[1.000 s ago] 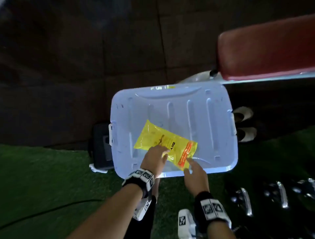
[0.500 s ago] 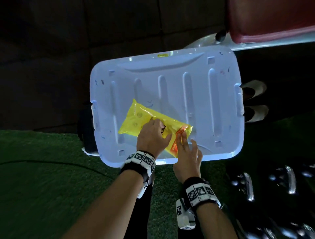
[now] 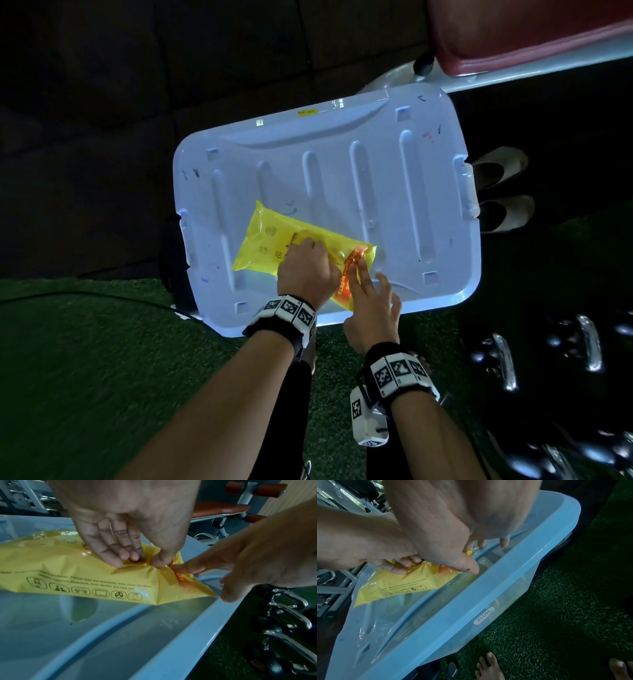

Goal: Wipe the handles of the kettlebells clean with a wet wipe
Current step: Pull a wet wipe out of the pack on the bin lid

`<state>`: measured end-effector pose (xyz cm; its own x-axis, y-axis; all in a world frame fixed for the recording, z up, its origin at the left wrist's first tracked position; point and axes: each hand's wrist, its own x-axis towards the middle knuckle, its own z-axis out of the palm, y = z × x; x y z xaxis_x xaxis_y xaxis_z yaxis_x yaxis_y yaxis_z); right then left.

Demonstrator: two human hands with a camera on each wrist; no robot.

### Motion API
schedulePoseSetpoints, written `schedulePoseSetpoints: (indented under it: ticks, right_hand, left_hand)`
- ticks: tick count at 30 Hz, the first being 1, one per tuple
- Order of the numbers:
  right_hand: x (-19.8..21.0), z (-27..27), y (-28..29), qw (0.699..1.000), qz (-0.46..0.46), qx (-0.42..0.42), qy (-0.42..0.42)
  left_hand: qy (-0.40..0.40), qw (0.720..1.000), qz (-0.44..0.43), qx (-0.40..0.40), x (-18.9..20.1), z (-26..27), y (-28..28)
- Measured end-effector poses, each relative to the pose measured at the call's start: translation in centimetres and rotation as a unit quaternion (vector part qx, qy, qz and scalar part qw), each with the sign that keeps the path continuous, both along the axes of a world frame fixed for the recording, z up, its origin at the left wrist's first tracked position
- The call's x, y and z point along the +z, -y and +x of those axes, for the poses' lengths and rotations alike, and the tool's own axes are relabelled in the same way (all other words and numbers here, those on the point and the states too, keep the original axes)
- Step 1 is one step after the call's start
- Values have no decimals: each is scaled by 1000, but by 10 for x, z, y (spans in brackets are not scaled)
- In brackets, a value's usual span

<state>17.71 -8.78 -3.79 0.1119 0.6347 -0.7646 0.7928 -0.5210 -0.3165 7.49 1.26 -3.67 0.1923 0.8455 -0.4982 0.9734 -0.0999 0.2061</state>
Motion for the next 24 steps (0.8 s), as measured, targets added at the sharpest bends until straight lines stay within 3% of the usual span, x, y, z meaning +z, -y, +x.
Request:
schedulePoseSetpoints:
  ticks: [15,24]
  right_hand:
    - [1,7,3,1000,2,21,-15]
    - [6,9,-1,999,-14,23,-19]
  left_hand:
    - [-29,999,-5,31,1,11,-7]
    - [13,998,-35,44,26,-20,-24]
